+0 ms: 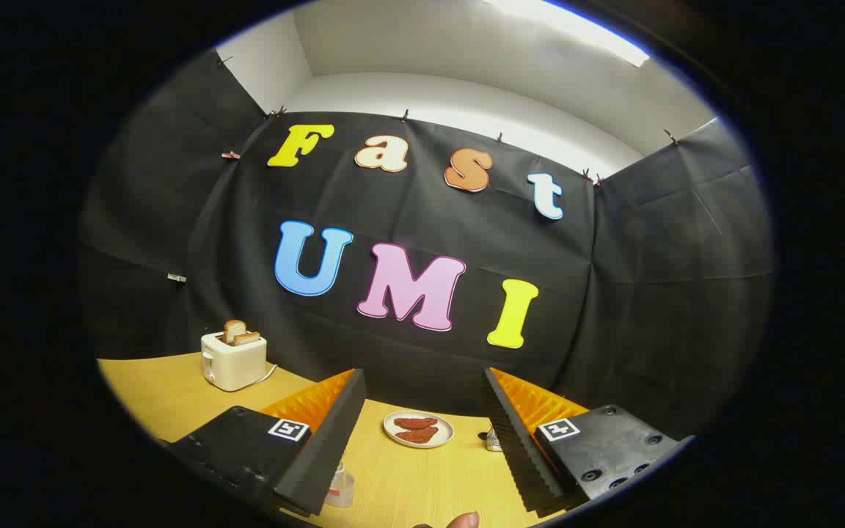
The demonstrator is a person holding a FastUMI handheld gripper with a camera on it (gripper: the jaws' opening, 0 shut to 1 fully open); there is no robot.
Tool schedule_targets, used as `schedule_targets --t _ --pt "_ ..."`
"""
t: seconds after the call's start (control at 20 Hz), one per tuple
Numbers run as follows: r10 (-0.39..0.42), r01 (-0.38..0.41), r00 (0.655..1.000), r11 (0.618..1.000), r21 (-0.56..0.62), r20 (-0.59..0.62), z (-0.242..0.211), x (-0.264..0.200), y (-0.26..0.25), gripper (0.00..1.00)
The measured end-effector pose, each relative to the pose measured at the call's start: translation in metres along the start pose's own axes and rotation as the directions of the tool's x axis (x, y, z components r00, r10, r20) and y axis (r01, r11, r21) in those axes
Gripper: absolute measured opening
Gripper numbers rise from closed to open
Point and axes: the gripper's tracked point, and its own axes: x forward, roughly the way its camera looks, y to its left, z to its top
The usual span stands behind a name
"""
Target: Take the bottle from table, then pour the juice into the cup, finally place the bottle on the coaster
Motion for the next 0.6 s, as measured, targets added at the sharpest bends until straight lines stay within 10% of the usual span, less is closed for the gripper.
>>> schedule_targets --t 0.6 --pt "0.007 -0.007 1.000 1.000 0.021 -0.015 -0.0049 0.0022 0.0018 0.97"
